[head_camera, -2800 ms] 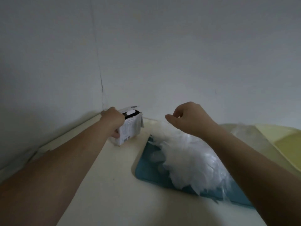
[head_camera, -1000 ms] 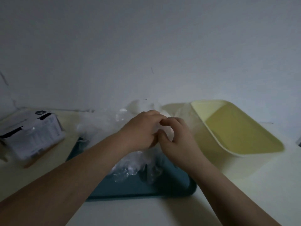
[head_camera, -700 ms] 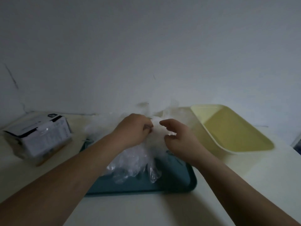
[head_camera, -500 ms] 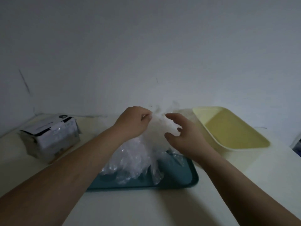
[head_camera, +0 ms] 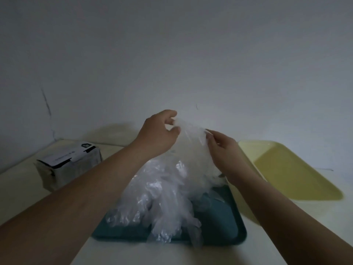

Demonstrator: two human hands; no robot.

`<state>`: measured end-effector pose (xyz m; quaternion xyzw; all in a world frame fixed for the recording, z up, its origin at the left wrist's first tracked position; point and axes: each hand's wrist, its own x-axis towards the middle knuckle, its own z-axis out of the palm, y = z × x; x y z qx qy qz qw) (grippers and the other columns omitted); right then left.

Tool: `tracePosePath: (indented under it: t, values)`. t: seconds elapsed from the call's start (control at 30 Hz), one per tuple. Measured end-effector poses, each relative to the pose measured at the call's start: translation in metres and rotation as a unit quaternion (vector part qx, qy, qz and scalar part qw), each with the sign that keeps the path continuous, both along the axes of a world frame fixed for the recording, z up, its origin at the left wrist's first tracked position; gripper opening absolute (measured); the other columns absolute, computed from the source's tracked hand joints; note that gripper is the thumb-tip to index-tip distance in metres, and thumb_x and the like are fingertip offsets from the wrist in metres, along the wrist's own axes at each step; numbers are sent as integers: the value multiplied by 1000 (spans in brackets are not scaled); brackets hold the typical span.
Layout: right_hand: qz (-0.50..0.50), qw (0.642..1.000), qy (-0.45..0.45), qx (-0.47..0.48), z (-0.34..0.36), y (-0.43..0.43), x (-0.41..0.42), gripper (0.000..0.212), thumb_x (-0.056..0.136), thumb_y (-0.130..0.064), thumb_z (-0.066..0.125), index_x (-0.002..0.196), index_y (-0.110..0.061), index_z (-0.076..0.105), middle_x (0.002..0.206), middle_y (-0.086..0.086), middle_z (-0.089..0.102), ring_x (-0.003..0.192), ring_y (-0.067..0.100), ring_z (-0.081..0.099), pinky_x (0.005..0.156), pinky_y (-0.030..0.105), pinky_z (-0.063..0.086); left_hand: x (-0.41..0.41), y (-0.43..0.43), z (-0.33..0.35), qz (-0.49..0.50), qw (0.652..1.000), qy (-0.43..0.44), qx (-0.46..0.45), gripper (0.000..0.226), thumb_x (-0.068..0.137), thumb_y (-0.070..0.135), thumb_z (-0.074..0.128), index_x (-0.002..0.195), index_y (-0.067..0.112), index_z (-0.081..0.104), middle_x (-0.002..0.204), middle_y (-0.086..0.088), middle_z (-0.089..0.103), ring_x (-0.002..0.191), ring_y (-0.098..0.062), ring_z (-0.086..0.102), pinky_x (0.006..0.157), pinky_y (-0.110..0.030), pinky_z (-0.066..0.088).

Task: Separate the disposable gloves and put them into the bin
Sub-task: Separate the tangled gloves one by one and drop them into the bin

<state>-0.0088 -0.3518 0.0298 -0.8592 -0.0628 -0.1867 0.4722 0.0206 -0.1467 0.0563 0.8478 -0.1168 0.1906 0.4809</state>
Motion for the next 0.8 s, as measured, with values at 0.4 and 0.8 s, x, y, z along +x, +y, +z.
tracePosePath:
  t: [0.4, 0.8]
  values:
    - [-4, 992, -97, 77, 44, -17, -9, 55, 104, -51, 51, 98, 1, 70, 94, 22, 72, 83, 28, 70, 79, 45, 58, -9, -38, 13, -31, 993, 53, -103, 15, 99, 26, 70, 95, 12, 73, 96, 0, 76, 67, -16, 76, 53, -32, 44]
    - [-19, 946, 32, 321, 67, -64, 12, 18, 103, -18, 61, 112, -6, 69, 87, 17, 75, 76, 29, 74, 73, 48, 66, 8, -67, 8, -105, 974, 70, 186, 44, 88, 43, 82, 124, 25, 65, 124, 8, 65, 106, -17, 68, 85, -33, 58]
